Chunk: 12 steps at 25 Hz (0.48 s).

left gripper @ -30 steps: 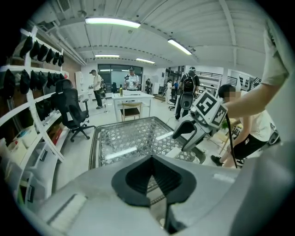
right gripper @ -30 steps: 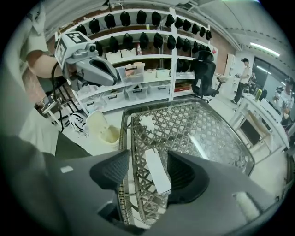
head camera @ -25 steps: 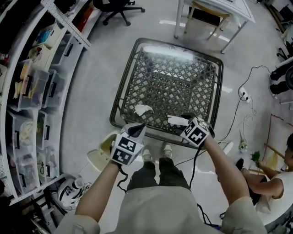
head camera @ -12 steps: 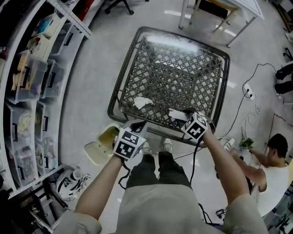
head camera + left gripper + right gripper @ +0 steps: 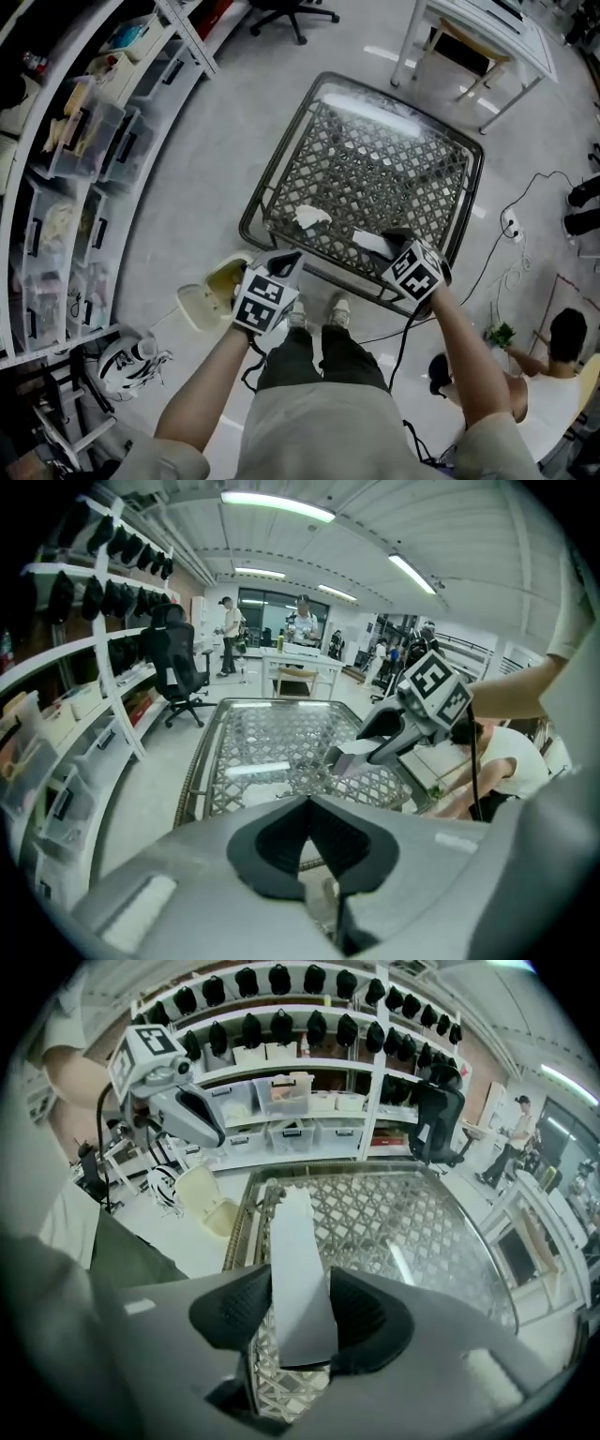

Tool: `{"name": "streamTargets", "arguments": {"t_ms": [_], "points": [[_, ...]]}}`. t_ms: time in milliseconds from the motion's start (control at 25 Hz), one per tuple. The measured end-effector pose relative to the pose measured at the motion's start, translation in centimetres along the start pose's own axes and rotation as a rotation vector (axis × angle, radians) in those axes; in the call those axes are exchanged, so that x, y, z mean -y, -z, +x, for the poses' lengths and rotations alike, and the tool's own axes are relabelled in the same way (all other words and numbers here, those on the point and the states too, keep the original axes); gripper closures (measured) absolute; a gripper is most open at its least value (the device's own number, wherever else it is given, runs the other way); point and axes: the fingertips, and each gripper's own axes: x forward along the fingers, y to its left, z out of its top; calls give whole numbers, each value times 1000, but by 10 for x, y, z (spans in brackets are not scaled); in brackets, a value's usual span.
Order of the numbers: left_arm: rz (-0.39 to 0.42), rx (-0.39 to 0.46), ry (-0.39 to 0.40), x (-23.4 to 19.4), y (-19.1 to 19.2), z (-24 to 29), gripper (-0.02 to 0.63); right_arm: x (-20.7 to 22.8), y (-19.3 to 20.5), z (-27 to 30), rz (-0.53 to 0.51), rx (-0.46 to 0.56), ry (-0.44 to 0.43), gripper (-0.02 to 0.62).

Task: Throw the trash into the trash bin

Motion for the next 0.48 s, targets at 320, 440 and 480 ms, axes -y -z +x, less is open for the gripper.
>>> {"name": "streamTargets", "arguments": {"t_ms": [320,440,480], "points": [[-81,77,-142,-64,6,-82,604,-43,-130,-12,-124,146,-78,397],[-146,85,-223,-100,35,-113,604,-75,-176,7,-199,169,-143,399],[-170,85,-249,-110,47,-124,604,-88,-189,15,-220,172,-166,399]]}}
